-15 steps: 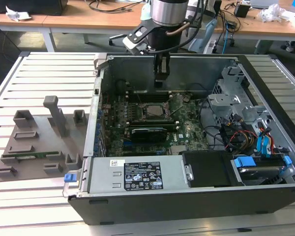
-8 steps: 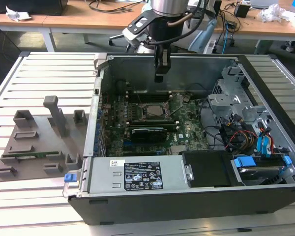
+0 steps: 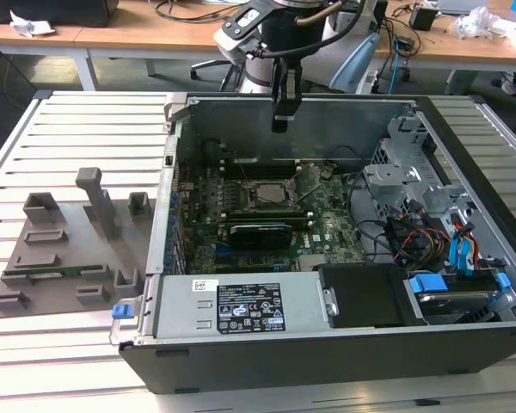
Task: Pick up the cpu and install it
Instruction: 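Place the cpu into insertion slot, then close the cpu cover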
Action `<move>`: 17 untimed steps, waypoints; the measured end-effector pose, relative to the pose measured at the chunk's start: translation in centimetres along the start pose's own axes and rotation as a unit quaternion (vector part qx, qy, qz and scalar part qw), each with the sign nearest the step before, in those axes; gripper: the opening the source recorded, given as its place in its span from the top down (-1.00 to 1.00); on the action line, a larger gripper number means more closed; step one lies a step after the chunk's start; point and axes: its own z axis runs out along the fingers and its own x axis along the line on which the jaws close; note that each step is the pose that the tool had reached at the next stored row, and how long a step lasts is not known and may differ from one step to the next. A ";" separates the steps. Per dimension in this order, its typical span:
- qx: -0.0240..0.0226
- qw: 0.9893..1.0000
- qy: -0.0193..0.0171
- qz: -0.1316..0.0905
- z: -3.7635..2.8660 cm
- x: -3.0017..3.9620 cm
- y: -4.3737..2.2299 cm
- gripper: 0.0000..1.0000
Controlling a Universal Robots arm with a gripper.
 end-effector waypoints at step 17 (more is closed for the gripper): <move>0.000 1.000 0.001 0.000 -0.01 0.00 0.18 0.79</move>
